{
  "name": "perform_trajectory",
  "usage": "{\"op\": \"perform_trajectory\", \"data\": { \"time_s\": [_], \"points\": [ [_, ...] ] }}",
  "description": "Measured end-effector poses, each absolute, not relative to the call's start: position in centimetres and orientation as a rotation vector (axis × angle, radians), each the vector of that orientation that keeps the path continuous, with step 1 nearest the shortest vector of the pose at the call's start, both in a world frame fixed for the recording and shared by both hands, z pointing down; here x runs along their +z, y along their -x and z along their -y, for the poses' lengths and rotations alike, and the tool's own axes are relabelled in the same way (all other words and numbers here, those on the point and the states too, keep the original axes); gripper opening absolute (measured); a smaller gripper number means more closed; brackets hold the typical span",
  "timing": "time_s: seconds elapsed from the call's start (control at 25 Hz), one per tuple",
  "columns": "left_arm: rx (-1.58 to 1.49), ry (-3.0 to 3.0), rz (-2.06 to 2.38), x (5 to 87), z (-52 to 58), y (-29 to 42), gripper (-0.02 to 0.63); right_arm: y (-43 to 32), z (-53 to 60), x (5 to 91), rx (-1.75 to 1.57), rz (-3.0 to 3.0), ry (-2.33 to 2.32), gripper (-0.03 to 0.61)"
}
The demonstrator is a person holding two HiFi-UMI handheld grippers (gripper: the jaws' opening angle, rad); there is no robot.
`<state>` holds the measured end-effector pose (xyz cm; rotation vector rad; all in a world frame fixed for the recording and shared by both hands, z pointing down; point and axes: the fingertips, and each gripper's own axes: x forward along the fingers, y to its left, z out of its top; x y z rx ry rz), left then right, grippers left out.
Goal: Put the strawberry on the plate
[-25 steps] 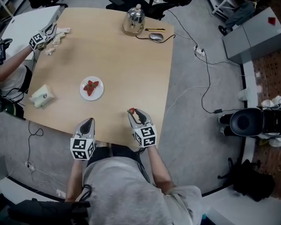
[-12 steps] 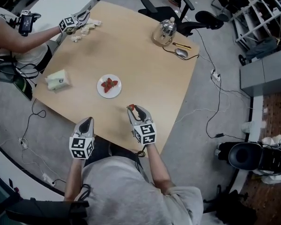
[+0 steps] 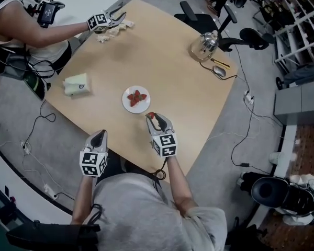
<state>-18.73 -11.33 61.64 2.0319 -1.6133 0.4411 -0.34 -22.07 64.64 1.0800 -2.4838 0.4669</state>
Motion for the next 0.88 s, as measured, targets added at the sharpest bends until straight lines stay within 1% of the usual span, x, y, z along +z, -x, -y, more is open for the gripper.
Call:
{"op": "perform_trajectory", "data": {
  "time_s": [0.44,0.88],
  "points": [
    [0.476,-2.018,1.599,62.0,14.3,21.7,0.018,3.8,25.4,68.7,0.512,2.419,-1.019,0.141],
    [0.513,-1.982,1.604,62.8,16.2,24.5,0.018,5.1,27.4,73.5,0.559,2.338,-0.985,0.141]
  ]
}}
